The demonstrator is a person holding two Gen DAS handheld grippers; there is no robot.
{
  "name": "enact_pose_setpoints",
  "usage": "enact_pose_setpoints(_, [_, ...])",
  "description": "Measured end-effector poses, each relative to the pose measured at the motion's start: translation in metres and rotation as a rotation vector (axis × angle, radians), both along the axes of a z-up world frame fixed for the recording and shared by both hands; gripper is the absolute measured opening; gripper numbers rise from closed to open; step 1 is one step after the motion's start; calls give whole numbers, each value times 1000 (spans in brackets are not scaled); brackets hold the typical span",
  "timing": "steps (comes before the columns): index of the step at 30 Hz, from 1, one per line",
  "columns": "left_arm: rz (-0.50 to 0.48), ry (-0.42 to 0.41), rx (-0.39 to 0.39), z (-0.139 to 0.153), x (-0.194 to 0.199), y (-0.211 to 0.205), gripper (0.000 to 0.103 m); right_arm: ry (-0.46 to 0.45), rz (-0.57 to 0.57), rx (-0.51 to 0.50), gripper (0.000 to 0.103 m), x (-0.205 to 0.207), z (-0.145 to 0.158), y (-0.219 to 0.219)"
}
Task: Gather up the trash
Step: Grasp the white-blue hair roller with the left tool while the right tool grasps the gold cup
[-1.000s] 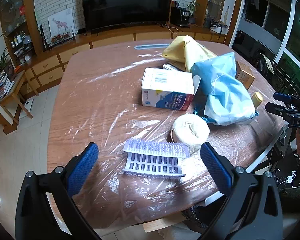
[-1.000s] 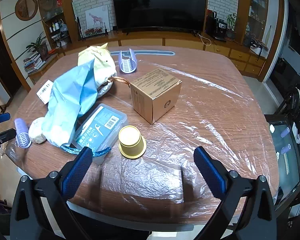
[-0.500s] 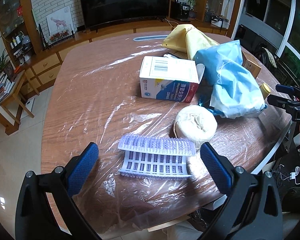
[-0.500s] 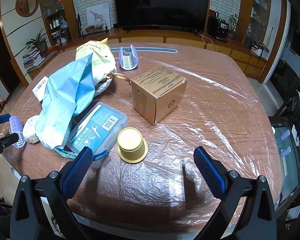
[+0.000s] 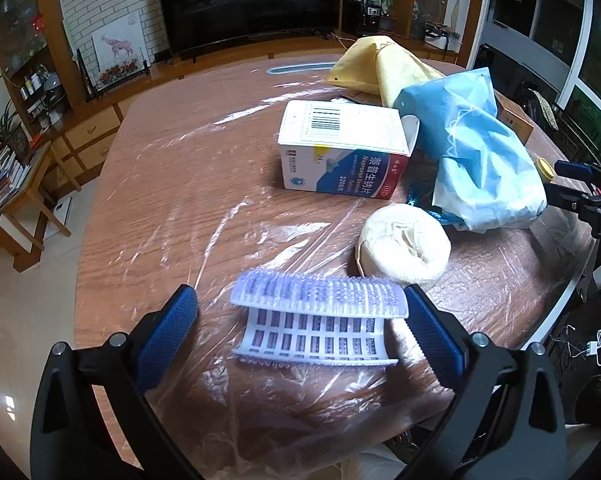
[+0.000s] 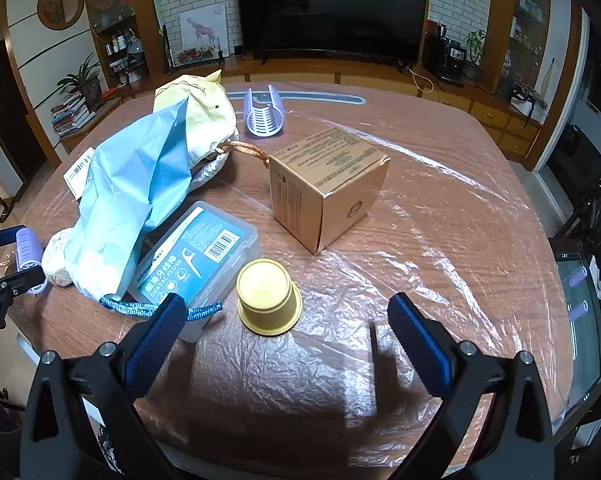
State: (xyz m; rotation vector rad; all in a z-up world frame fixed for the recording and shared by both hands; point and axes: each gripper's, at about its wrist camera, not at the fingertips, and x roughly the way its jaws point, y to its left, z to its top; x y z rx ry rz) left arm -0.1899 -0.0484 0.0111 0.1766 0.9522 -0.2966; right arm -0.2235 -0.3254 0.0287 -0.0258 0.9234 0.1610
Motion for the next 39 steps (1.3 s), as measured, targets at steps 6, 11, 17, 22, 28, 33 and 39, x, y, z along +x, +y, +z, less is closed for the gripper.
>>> enact_pose_setpoints(6, [-3,0,-11,-2,2,-2,101,2,15,31,87,3,0,-2])
enact_pose_setpoints(11, [-5,8,-30,-4,1,1,101,10,24,82,77,6,0,-6])
enact_pose_setpoints(17, [-8,22,-39,-6,0,5,95,19,19,91,65,9,-4,-7])
enact_pose_setpoints(22, [-5,30,-43,-8,-1,7,92,30,16,103,54,11,-8,-8])
enact_pose_setpoints(28, [3,35,-58,-8,-2,8,91,46,1,123,50,12,-12,-11])
enact_pose_setpoints(33, [6,29,-59,-8,0,8,91,45,-2,132,47,11,-12,-12])
enact_pose_setpoints(39, [22,29,-78,-6,7,9,91,48,-5,137,46,13,-11,-14])
